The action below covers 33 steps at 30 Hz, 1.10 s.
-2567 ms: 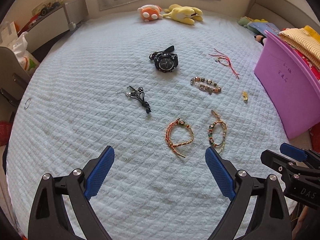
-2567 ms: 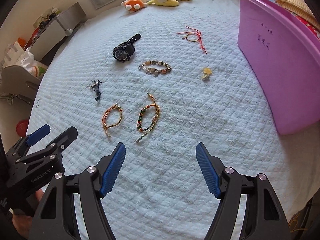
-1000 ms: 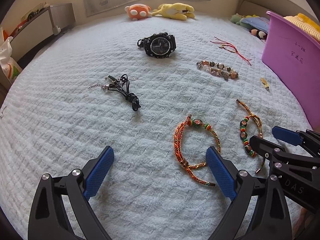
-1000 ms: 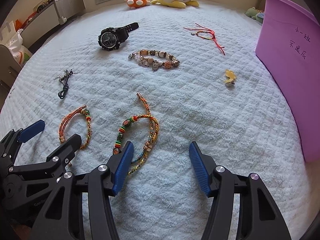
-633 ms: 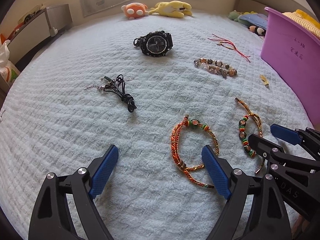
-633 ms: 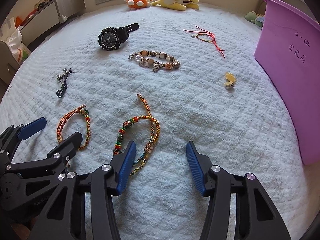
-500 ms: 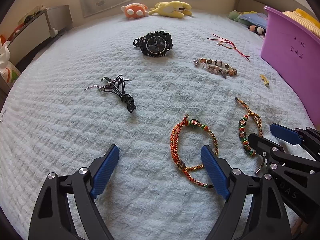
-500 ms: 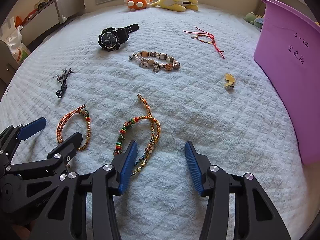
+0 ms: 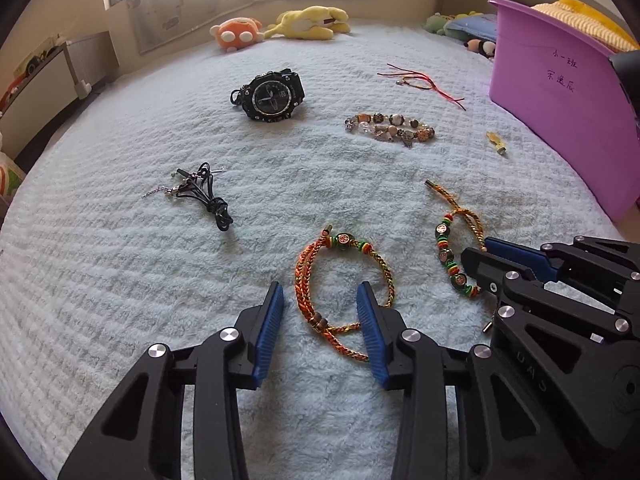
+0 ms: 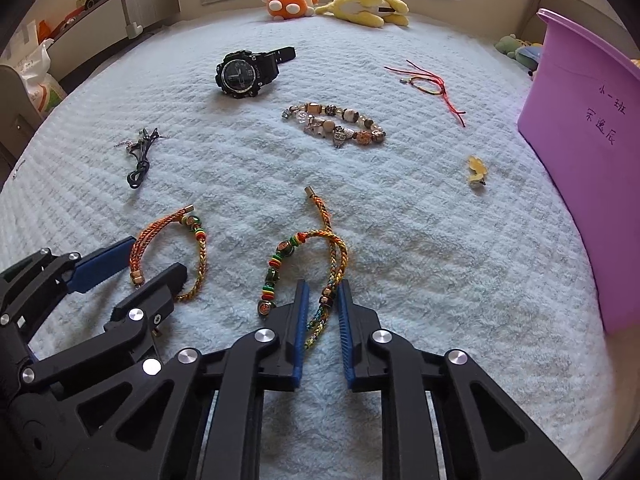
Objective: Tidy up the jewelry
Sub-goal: 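Close the right gripper on the green-beaded braided bracelet while the left grasps the orange braided bracelet, then lift both braided bracelets and carry them toward the pink tub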
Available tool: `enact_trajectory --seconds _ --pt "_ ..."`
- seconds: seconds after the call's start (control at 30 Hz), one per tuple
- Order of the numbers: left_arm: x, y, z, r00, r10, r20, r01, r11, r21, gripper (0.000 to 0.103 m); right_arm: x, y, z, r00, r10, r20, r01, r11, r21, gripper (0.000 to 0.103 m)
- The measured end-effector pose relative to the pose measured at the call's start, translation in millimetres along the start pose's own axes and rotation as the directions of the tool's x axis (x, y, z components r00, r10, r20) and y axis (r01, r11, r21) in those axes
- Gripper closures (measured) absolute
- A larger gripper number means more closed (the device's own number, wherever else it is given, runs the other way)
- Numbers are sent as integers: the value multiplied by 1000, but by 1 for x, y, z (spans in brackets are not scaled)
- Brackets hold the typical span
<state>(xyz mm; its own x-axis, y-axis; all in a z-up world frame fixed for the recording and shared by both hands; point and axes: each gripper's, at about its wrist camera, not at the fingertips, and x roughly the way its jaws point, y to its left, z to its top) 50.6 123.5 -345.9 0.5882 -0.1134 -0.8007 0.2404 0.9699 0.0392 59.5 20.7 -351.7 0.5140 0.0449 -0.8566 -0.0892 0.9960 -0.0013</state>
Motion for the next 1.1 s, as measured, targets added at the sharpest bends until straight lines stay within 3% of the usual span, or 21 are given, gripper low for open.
enact_trajectory --seconds 0.07,0.17,0.6,1.1 --pt "-1 2 1 1000 -15 -5 15 1000 -6 72 -1 -1 1 1000 16 -4 -16 1000 14 96" --pt "-3 2 1 1000 -22 -16 22 1000 -6 94 -4 -3 2 1000 27 -2 -27 999 26 97" --pt "-25 9 5 997 -53 -53 51 998 -39 97 -34 -14 -1 999 48 -4 -48 997 60 97" --pt "-98 10 34 992 -82 -96 83 996 9 97 -111 -24 -2 996 51 -76 -43 995 94 97"
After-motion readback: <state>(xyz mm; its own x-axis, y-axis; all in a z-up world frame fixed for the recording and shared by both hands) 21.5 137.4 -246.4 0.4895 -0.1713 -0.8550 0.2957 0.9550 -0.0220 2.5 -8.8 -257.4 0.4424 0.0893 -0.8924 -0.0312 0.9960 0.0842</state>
